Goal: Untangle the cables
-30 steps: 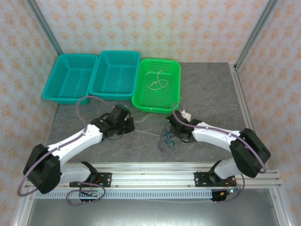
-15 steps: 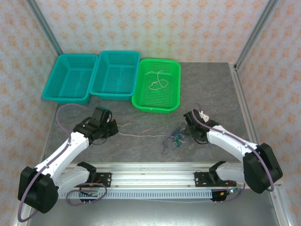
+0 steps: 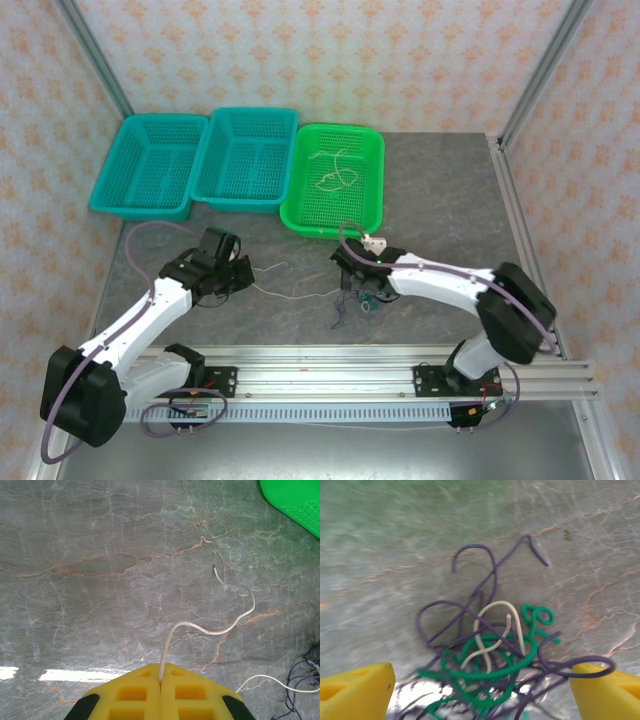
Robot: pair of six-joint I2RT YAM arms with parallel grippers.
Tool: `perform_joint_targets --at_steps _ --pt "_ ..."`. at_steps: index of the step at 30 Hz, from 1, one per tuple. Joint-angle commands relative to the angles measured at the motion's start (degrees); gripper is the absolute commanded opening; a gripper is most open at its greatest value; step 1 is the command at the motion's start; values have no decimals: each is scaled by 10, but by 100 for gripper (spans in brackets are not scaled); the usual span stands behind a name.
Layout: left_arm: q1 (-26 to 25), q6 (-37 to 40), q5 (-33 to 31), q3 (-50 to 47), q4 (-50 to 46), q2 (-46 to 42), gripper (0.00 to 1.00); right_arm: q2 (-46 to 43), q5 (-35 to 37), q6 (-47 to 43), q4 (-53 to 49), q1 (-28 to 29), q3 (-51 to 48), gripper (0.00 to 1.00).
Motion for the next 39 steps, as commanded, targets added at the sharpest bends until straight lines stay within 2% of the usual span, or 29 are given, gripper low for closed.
perform_joint_targets --at_steps 1,3,7,9,11,13,17,20,23,25,28,30,33,39 --pt "3 -2 -49 4 -34 -21 0 52 85 15 -48 -3 17 87" --pt "5 -7 -74 6 -48 -27 0 79 77 7 -43 -9 20 72" --pt "5 -30 -164 20 -107 -37 0 67 67 12 -21 -32 -14 28" --pt "11 -33 -204 29 -144 -40 0 35 66 19 -5 -58 -47 17" --pt "30 -23 -227 36 -167 -43 0 -5 59 25 3 -103 -82 14" --pt "61 -7 -225 37 -174 -49 0 -52 53 28 10 -151 -115 13" --pt "135 -2 -181 34 -164 -62 0 -160 55 42 15 -267 -176 15" --pt "173 -13 -175 38 -172 -69 0 -246 55 37 6 -359 -195 15" --pt "193 -4 -158 43 -167 -82 0 -297 13 10 22 -442 -203 13" --pt "194 16 -103 48 -138 -88 0 -304 -29 -23 44 -451 -199 12" --pt "193 23 39 58 -77 -89 0 -295 -199 -69 110 -450 -204 13" --pt "189 4 90 76 -56 -86 0 -281 -302 -57 162 -445 -219 13" --pt "170 -9 94 139 -71 -83 0 -260 -355 -28 202 -414 -230 12" --pt "86 -21 84 302 -55 -58 0 -243 -364 -2 235 -347 -237 12"
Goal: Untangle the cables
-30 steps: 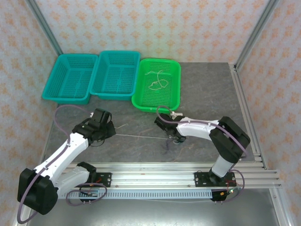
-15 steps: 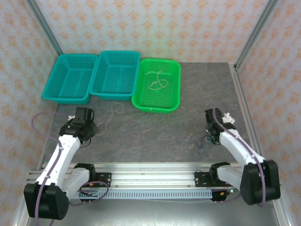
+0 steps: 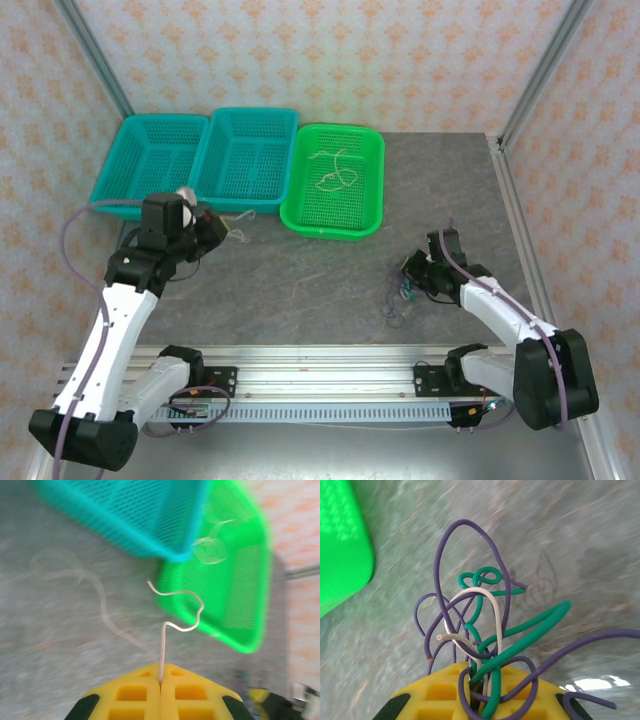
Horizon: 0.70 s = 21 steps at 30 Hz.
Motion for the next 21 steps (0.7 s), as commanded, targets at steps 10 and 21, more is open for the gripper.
perform_joint_targets --at_steps 10,21 --pt "-110 18 2 364 100 200 0 -12 -33 31 34 16 -8 12" --pt "-140 47 -28 570 108 528 0 -81 -24 38 -9 16 -24 12"
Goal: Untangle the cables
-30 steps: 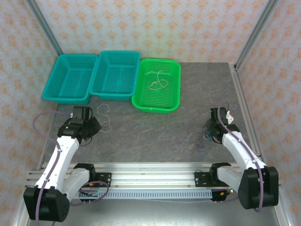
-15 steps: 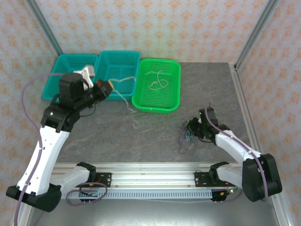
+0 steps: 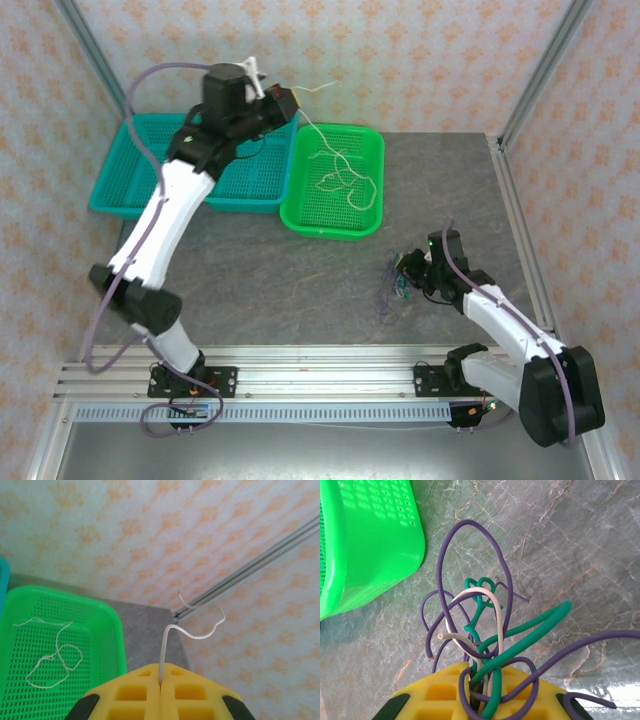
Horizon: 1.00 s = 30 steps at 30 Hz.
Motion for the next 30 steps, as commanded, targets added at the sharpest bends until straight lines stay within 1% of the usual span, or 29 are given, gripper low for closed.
perform_joint_targets --at_steps 1,4,7,8,9,10,12,13,16,19,22,24,25,27,30 --pt "-16 24 -24 30 -21 89 0 -29 6 10 -25 4 -14 12" --pt "-29 45 -38 71 -55 189 0 -45 6 12 -34 3 -20 13" --pt "-45 85 -97 161 -148 290 1 -55 4 12 -44 3 -22 12" --pt "-47 91 -105 187 -169 313 4 -58 3 11 -49 4 -21 13" --pt "-49 94 -110 209 -190 335 12 -62 3 10 -55 3 -20 13" --pt "-51 95 -114 219 -203 347 22 -66 3 8 -62 3 -19 13" --pt "-54 97 -122 204 -201 338 41 -77 8 5 -73 4 -19 13" --pt "-55 98 -128 183 -190 321 50 -84 12 5 -74 3 -23 13" --pt "-57 98 -138 116 -152 253 72 -96 19 7 -71 3 -35 13" --pt "-57 93 -138 58 -129 173 83 -95 13 7 -72 4 -34 13" --pt "-59 74 -104 -17 -99 73 83 -95 -9 0 -64 4 -27 13" --pt "-69 61 -73 -83 -68 4 83 -94 -50 -11 -36 12 -25 14" --pt "-80 58 -61 -117 -52 -35 83 -92 -67 -15 -17 25 -24 14" --pt "-107 59 -50 -182 -37 -102 83 -84 -71 -22 12 71 -14 15" --pt "-153 57 -75 -280 -25 -201 83 -43 -35 -39 50 164 17 17"
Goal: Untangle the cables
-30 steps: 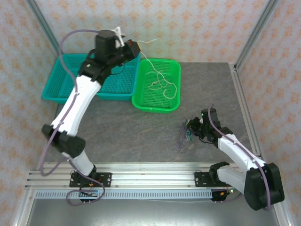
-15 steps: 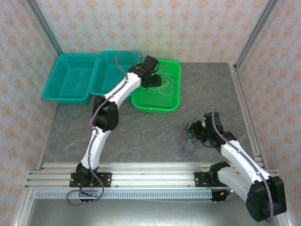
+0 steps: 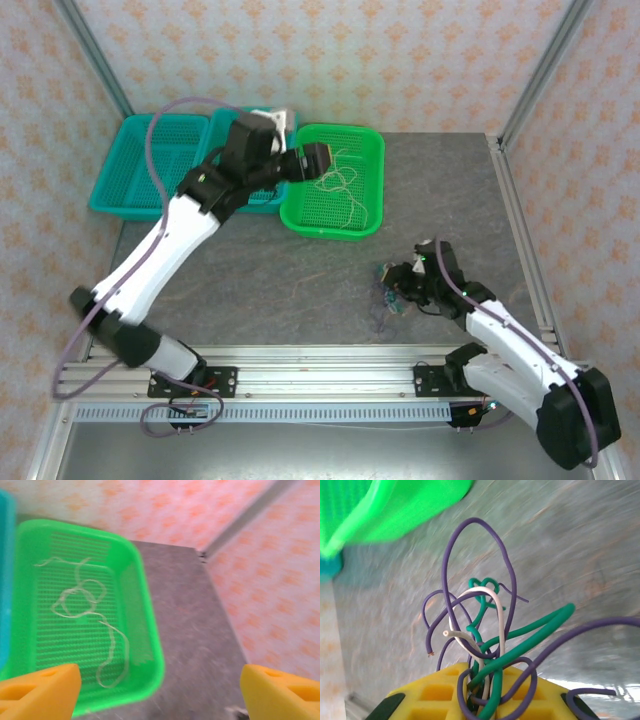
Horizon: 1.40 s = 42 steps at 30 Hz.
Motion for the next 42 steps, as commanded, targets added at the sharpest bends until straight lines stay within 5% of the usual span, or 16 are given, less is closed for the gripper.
perform_joint_targets --at_steps 1,5,7,10,14,22,27,33,37,42 --pt "-43 -11 -12 -105 18 -67 83 50 9 -34 79 83 50 17" --pt "-60 -50 -64 -219 7 -180 83 190 33 -96 93 201 145 20" --pt "-60 -52 -96 -256 -16 -224 85 259 51 -134 79 240 203 29" --pt "-58 -49 -129 -298 -61 -269 87 325 45 -170 68 266 264 57" --pt "-58 -47 -152 -333 -98 -293 87 298 103 -176 73 267 260 77" --pt "-51 -97 -126 -405 -72 -254 85 122 256 -117 56 230 147 74" --pt "-33 -136 -90 -438 -39 -177 55 47 272 -83 57 228 95 71" --pt "-21 -127 23 -468 60 -88 43 37 200 -68 90 228 69 68" --pt "-21 -122 48 -456 61 -67 50 112 134 -48 83 235 87 64" --pt "-28 -124 63 -455 69 -38 72 247 157 -29 38 251 155 61"
